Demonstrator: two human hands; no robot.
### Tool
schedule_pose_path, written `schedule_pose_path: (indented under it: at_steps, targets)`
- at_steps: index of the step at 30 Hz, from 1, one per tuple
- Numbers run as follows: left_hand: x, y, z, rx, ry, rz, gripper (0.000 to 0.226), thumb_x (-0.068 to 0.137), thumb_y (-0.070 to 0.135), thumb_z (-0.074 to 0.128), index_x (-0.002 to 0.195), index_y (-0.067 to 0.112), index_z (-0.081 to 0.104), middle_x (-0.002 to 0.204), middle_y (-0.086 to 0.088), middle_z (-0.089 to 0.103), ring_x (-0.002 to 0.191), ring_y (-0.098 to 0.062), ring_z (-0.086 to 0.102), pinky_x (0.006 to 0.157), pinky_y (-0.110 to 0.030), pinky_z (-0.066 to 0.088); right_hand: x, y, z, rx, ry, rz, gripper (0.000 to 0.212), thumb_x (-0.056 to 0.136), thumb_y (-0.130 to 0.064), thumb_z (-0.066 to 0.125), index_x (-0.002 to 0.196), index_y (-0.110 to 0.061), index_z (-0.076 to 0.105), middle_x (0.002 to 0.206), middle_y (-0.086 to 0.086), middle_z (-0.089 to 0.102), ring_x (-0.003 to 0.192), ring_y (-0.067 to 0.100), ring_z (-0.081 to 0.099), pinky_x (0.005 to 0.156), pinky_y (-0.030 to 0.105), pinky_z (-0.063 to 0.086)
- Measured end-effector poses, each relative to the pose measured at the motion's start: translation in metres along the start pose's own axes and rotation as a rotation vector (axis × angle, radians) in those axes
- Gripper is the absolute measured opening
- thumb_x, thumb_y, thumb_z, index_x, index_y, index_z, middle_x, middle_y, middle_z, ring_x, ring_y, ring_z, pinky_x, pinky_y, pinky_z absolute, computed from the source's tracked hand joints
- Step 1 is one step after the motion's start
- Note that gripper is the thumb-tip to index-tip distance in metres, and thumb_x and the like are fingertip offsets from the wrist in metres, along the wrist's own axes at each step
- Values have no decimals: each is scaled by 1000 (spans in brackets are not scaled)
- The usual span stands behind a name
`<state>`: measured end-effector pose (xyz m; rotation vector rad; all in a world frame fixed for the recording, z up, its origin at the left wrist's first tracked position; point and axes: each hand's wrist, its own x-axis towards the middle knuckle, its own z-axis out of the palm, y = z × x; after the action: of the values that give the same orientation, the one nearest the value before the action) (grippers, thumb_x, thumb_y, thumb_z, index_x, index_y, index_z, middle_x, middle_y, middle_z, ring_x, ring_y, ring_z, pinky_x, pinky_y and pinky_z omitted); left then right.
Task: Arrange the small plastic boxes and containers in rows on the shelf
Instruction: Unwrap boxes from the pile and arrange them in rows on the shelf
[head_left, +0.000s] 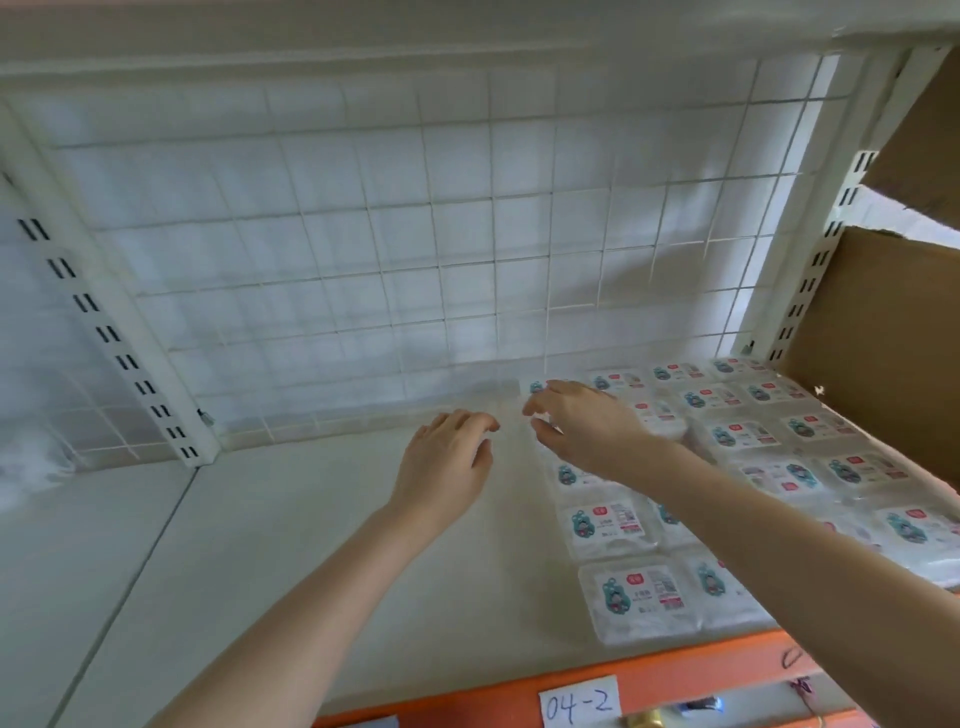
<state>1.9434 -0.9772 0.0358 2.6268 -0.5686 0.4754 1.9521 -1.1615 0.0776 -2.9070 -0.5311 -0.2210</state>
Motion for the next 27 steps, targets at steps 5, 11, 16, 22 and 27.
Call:
schedule_pose_path:
  at_steps: [5, 11, 16, 22, 27]
  targets:
    - [-55, -71, -51, 46, -71, -192, 24, 94, 22, 45, 112, 26, 61, 112, 11, 63, 104, -11, 57, 85, -29, 45, 36, -87, 19, 59, -66, -97, 26, 96, -31, 41, 116, -26, 57, 118, -3, 58, 107, 21, 56, 88, 36, 46]
    - [-118, -148, -113, 126, -58, -373, 24, 95, 23, 42, 112, 28, 59, 113, 12, 61, 100, -9, 57, 78, -25, 42, 71, -199, 44, 112, -116, -242, 24, 96, -33, 40, 113, -30, 57, 115, -9, 60, 104, 15, 56, 88, 34, 46]
    - [-164, -200, -158, 154, -19, -503, 24, 92, 23, 44, 110, 28, 60, 110, 11, 62, 102, -11, 57, 80, -26, 42, 90, -287, 66, 134, -117, -394, 25, 96, -31, 41, 114, -28, 59, 115, -5, 59, 109, 16, 54, 87, 34, 47]
    - [-222, -256, -203, 209, 85, -596, 25, 93, 19, 44, 112, 24, 60, 111, 6, 61, 106, -14, 52, 86, -29, 41, 103, -383, 90, 228, -130, -523, 25, 96, -29, 43, 117, -26, 58, 117, -4, 56, 110, 14, 50, 88, 35, 46]
    - [-262, -296, -234, 312, 153, -698, 31, 93, 18, 41, 120, 21, 56, 121, 3, 56, 116, -19, 43, 95, -32, 35, 109, -449, 109, 278, -163, -589, 26, 96, -29, 42, 118, -28, 56, 119, -7, 53, 109, 11, 47, 86, 33, 45]
